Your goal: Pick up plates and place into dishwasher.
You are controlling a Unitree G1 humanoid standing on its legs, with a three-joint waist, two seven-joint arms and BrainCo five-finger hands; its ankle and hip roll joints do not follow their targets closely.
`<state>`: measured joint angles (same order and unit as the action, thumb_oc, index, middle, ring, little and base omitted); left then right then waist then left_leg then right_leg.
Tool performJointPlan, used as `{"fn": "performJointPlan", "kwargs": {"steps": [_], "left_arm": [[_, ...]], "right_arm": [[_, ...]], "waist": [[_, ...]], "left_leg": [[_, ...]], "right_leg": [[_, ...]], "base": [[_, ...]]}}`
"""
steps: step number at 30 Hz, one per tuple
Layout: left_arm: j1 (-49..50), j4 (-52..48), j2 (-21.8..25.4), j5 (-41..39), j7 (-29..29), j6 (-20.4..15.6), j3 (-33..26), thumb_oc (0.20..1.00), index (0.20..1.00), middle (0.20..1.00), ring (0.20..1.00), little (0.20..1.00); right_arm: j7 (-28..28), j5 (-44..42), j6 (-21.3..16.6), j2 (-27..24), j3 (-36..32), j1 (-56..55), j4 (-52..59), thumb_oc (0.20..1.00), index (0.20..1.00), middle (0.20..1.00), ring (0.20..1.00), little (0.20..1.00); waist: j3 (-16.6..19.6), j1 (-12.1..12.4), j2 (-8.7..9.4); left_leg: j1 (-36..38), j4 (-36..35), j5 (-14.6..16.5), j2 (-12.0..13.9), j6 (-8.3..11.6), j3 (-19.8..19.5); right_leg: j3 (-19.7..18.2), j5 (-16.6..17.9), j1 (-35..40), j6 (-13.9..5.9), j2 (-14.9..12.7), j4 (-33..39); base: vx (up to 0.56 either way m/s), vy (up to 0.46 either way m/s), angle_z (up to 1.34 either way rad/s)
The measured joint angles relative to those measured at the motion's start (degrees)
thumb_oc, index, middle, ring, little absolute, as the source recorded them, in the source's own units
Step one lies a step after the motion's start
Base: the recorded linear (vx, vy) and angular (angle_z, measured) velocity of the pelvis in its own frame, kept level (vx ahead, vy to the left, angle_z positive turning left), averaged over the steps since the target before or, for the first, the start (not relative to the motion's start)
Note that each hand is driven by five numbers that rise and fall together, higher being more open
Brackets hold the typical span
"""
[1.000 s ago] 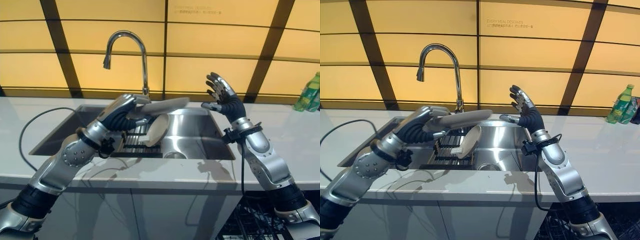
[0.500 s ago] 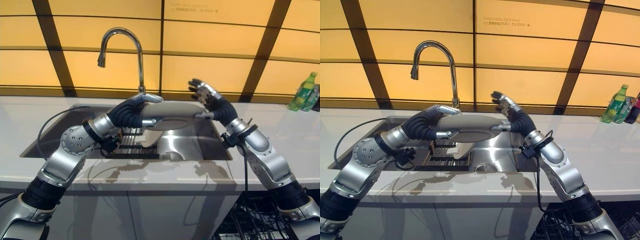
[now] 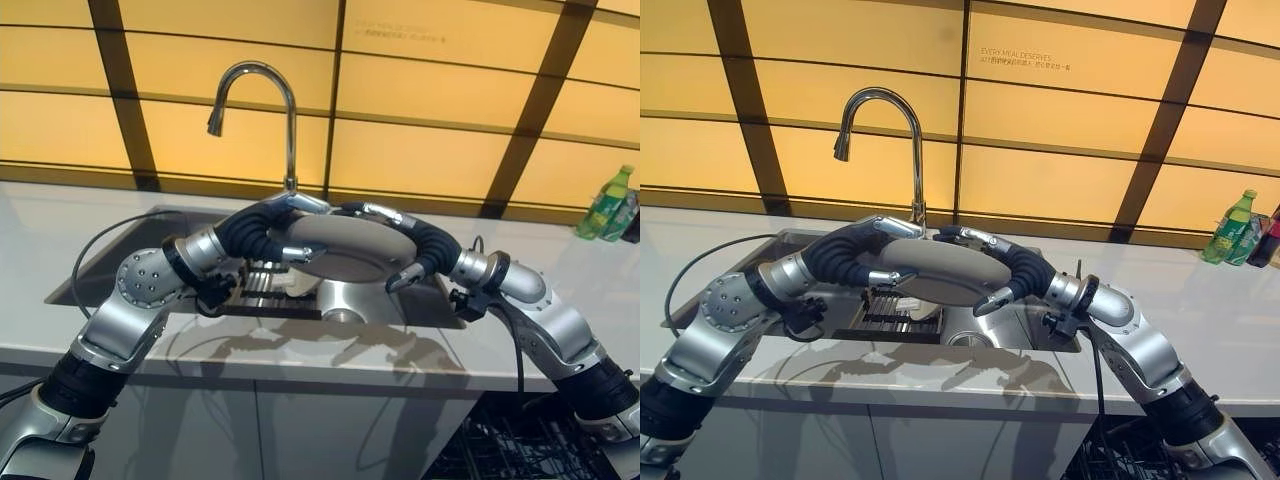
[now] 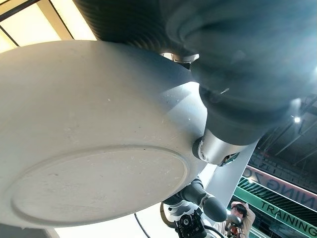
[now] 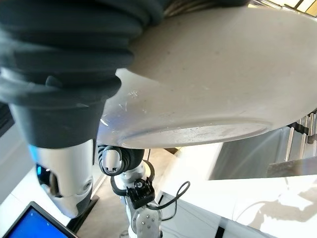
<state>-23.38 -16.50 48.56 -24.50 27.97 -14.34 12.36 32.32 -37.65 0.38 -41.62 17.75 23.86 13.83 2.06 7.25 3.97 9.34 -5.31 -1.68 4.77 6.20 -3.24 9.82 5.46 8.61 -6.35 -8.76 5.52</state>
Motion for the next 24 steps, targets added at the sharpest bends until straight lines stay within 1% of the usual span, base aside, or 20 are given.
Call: {"fn": "performJointPlan", "kwargs": {"steps": [4, 12, 13, 14, 15, 24], "left_arm": [[0.01, 0.02, 0.77, 0.05, 0.04, 0.01, 0.0, 0.2, 0.2, 0.2, 0.2, 0.2], [0.02, 0.11, 1.2, 0.06, -0.11, 0.2, -0.01, 0.2, 0.2, 0.2, 0.2, 0.2], [0.02, 0.16, 1.2, 0.07, -0.12, 0.34, -0.01, 0.2, 0.2, 0.2, 0.2, 0.2], [0.02, 0.16, 1.2, 0.08, -0.13, 0.59, -0.01, 0.2, 0.2, 0.2, 0.2, 0.2], [0.02, 0.24, 1.21, 0.09, -0.16, 0.79, -0.01, 0.2, 0.2, 0.2, 0.2, 0.2], [0.11, 2.06, 0.84, 0.03, -1.22, 1.75, -0.17, 0.2, 0.2, 0.2, 0.2, 0.2]], "right_arm": [[-0.38, 3.37, 0.21, -0.11, 1.05, 0.75, -0.12, 1.0, 1.0, 1.0, 1.0, 1.0], [-1.73, 10.64, 3.51, -0.35, 1.79, 3.15, 0.32, 1.0, 1.0, 1.0, 1.0, 1.0], [-1.93, 11.23, 3.82, -0.58, 2.12, 3.45, 0.33, 0.558, 0.558, 0.558, 0.558, 0.558], [-2.29, 11.39, 4.21, -0.78, 2.63, 3.73, 0.35, 0.442, 0.442, 0.442, 0.442, 0.442], [-2.81, 11.53, 4.69, -0.92, 3.05, 4.03, 0.35, 0.2, 0.2, 0.2, 0.2, 0.2], [-4.17, 12.55, 5.47, -0.11, 3.69, 4.22, 0.87, 0.2, 0.2, 0.2, 0.2, 0.2]], "waist": [[-0.01, -0.04, -0.02], [-0.22, -0.03, -0.39], [-0.23, -0.02, -0.43], [-0.22, 0.02, -0.48], [-0.22, 0.01, -0.52], [-0.31, 0.23, -0.86]], "left_leg": [[0.01, 0.01, 0.0, 0.0, 0.0, 0.0], [0.01, 0.01, 0.0, -0.02, 0.0, -0.02], [0.01, 0.0, 0.0, -0.02, 0.0, -0.04], [0.01, 0.0, 0.0, -0.02, 0.0, -0.05], [0.0, 0.01, 0.0, -0.02, 0.0, -0.06], [0.0, 0.0, -0.01, -0.01, -0.01, -0.15]], "right_leg": [[0.0, 0.0, 0.0, 0.0, 0.0, 0.0], [0.0, 0.0, 0.02, 0.01, -0.01, 0.0], [0.01, -0.01, 0.03, 0.01, -0.01, 0.0], [0.02, -0.01, 0.05, 0.01, -0.01, 0.0], [0.02, 0.0, 0.05, 0.01, -0.01, 0.0], [0.13, -0.02, 0.12, 0.03, -0.01, 0.0]], "base": [[-0.02, 0.002, 0.0], [-0.01, 0.003, 0.0], [0.0, 0.0, 0.0], [0.0, 0.0, 0.0], [0.0, 0.0, 0.0], [0.0, 0.0, 0.0]]}}
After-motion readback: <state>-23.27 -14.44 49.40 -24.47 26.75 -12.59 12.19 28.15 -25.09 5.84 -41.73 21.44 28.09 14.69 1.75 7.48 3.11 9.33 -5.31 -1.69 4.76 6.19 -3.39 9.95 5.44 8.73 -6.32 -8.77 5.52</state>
